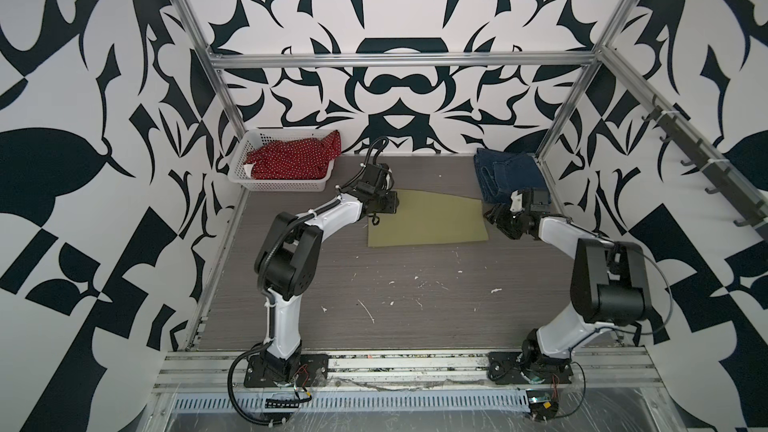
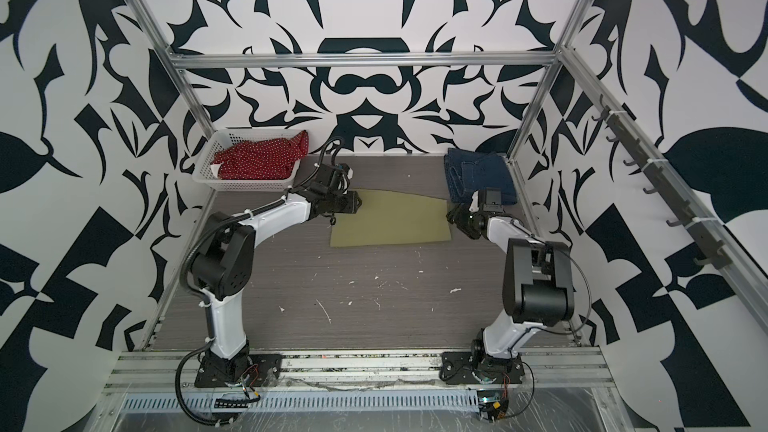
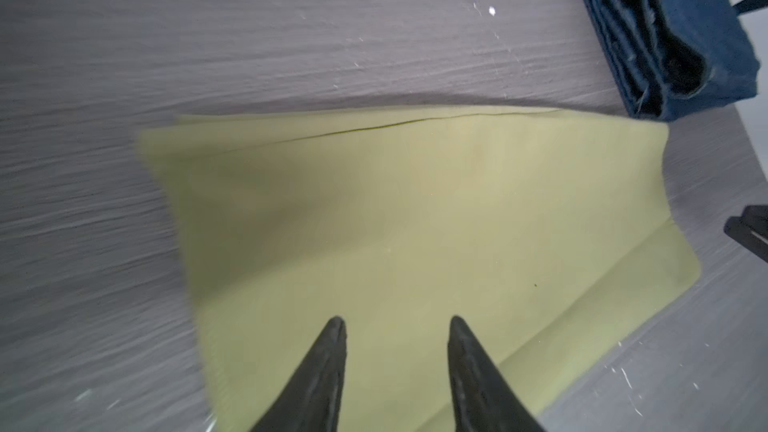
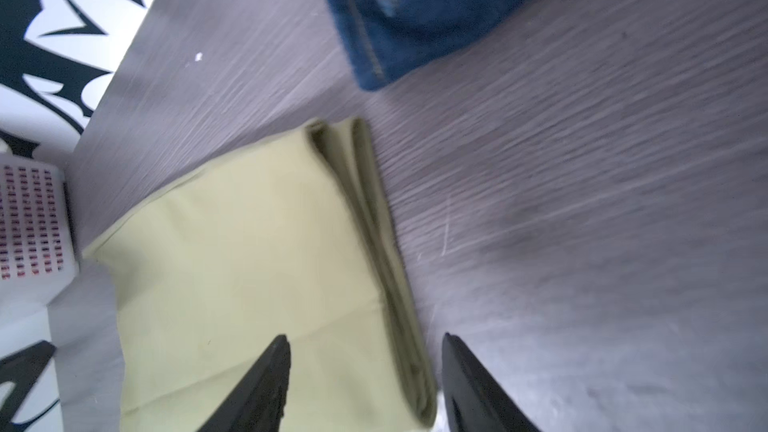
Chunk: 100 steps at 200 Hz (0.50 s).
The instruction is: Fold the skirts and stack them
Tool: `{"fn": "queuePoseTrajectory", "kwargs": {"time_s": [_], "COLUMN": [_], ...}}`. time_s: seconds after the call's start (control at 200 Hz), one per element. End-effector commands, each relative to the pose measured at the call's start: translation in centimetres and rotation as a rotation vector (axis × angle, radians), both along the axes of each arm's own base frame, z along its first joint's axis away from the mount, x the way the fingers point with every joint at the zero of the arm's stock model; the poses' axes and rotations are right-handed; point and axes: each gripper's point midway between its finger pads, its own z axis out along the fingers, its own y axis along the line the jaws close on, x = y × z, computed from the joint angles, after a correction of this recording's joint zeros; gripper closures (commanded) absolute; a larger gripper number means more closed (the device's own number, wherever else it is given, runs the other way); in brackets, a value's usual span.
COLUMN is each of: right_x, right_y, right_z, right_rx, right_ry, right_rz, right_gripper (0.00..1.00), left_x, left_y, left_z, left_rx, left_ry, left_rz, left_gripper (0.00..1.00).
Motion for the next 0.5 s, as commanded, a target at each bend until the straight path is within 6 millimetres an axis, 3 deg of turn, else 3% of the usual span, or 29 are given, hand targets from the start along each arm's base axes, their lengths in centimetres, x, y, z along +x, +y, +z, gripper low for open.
{"fn": "queuePoseTrajectory", "kwargs": {"time_s": [0.0, 0.27, 0.495], "right_x": [2.1, 2.8, 1.5], "right_y": [1.9, 4.1, 5.9], "right_z": [0.9, -1.4, -3.0], "right_rx": [0.109, 0.254, 0.312], "right_ry": [-0.066, -0.057, -0.027], "right_rz": [0.051, 0.09, 0.111], "right_gripper": [0.36, 0.37, 0.7], "left_x": [0.2, -0.7, 0.0], "left_y": [-0.9, -0.4, -0.4], "left_z": [-1.3, -3.2, -1.3], "left_rx": [-0.017, -0.051, -0.028], "left_ry": [0.007, 0.021, -0.02], "left_rz": [-0.012, 0.027, 0.031], "left_gripper": [0.57, 0.58, 0.59]}}
